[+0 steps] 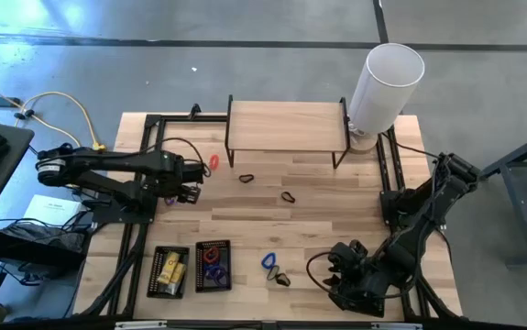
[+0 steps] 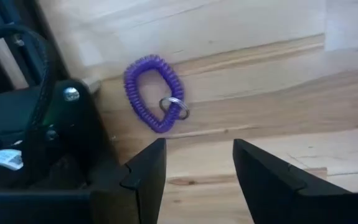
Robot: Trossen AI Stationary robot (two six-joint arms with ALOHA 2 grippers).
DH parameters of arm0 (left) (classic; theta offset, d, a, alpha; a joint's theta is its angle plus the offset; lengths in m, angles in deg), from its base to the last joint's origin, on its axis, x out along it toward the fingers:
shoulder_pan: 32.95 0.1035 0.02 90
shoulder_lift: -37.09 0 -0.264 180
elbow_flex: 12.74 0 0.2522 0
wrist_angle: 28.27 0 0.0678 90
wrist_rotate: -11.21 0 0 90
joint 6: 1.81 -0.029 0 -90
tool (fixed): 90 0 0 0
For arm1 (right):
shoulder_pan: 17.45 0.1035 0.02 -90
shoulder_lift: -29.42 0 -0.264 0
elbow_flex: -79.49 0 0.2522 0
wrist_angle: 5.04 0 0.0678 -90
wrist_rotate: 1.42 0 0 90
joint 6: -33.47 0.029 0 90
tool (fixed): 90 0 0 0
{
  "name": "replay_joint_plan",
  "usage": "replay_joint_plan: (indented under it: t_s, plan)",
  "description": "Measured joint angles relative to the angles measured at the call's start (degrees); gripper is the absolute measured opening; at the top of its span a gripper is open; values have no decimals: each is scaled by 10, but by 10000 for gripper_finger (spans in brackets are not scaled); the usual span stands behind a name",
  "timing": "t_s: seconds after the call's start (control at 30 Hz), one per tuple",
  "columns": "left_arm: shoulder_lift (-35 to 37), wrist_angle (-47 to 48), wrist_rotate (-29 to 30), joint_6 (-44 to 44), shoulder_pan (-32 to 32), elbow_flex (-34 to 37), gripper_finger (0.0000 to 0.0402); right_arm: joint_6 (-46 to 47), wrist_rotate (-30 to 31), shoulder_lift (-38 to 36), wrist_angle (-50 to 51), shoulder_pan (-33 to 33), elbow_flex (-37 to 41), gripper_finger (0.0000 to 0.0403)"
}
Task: Pick & Place Office Desk Supplies
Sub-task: Put the violet spring key chain into the middle black basket
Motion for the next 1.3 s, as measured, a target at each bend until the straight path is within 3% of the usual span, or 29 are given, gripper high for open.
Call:
replay_joint_plan:
  t_s: [0.37,0.83,1.3]
  plan:
    - [-65,-29,12,-35,16,27,177,0,-4,0,-3,-11,0,175]
    - [-67,-104,11,-66,37,90,177,-30,-7,0,-16,-14,0,175]
    - [-71,-128,24,-119,37,93,177,-30,-6,0,-35,-26,0,175]
